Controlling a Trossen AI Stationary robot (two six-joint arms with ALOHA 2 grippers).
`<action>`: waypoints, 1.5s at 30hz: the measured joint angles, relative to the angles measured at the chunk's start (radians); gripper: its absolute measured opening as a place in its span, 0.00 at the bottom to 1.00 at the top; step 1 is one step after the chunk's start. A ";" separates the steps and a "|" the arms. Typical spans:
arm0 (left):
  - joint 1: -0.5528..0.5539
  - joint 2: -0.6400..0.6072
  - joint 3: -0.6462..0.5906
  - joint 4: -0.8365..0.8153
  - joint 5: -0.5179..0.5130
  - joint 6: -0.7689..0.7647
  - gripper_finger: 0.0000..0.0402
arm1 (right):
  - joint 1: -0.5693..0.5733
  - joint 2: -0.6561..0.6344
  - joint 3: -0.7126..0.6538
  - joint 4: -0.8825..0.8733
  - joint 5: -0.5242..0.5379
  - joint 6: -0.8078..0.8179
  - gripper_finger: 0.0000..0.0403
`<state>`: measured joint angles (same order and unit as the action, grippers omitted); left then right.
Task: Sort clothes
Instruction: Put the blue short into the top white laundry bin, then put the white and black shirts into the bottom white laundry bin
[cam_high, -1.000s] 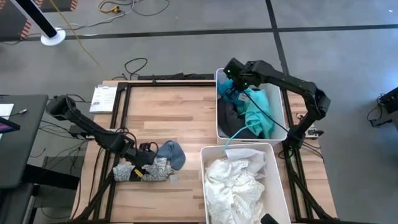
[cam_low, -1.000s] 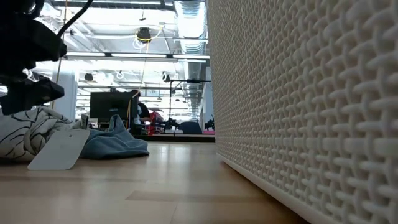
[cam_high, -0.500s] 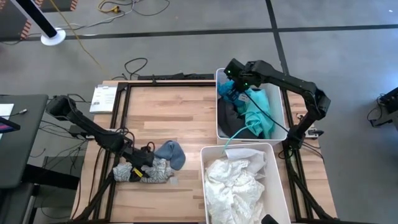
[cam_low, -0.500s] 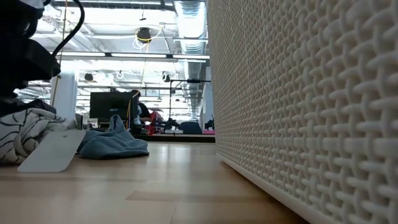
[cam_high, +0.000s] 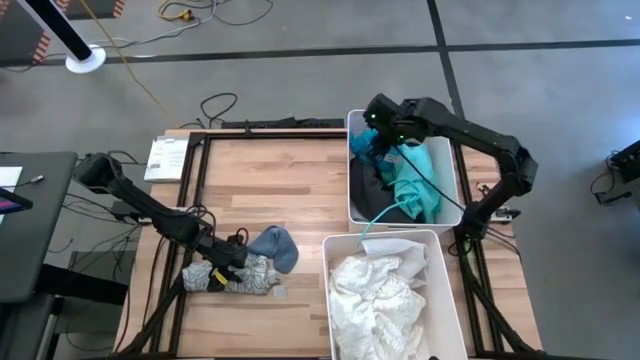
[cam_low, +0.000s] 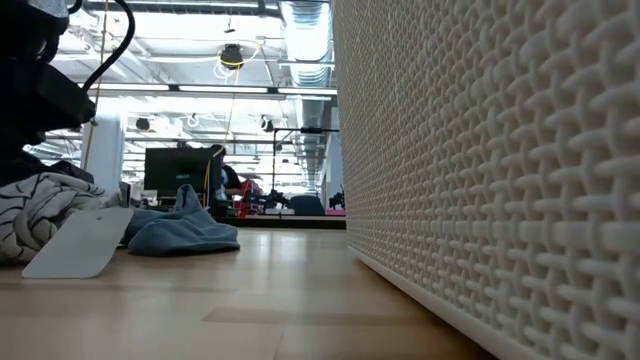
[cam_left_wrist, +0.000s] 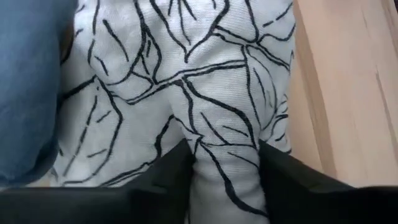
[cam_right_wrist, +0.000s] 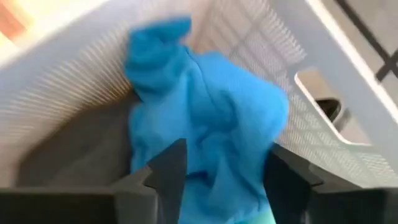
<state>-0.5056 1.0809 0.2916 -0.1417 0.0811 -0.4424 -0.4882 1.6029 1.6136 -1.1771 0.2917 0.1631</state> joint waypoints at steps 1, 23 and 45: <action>0.000 0.000 0.000 0.000 0.001 0.009 0.34 | 0.007 -0.013 0.007 0.007 0.000 0.006 0.53; 0.000 0.001 0.196 0.019 -0.036 0.306 0.10 | 0.462 -0.257 0.028 0.215 -0.004 0.020 0.55; 0.000 -0.106 0.450 -0.199 -0.399 0.543 0.10 | 0.830 0.001 0.028 0.299 0.104 0.068 0.55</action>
<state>-0.5053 0.9753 0.7414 -0.3406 -0.3176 0.1002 0.3413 1.6039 1.6419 -0.8778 0.3956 0.2314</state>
